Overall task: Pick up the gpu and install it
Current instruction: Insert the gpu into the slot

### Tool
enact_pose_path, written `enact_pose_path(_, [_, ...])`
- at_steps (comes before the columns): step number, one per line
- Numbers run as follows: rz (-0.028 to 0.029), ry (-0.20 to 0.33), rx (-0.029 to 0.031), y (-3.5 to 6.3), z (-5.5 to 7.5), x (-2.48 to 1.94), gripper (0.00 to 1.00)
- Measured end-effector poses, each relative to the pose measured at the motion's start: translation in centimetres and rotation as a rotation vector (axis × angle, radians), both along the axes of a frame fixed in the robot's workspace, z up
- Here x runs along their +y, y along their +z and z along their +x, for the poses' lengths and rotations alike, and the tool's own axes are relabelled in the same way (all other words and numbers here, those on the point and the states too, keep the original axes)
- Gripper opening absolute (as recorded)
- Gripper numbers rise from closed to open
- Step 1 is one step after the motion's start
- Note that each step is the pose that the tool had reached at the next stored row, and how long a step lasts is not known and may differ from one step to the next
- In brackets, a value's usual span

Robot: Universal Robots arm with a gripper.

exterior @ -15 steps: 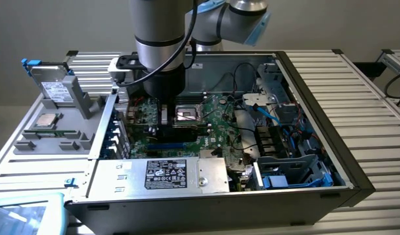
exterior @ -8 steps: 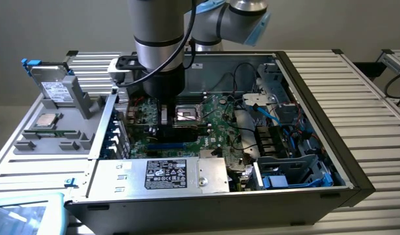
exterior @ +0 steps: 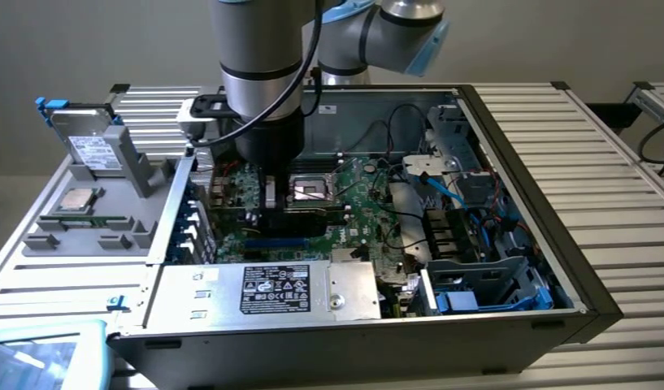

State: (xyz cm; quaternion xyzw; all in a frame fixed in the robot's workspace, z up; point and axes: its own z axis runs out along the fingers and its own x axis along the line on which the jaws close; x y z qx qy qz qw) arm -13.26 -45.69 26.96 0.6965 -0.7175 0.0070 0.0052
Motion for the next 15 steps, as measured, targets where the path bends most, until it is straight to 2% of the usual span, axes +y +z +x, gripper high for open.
enact_pose_path(15, [0.0000,0.000,-0.0005,-0.45,-0.18,0.00,0.27])
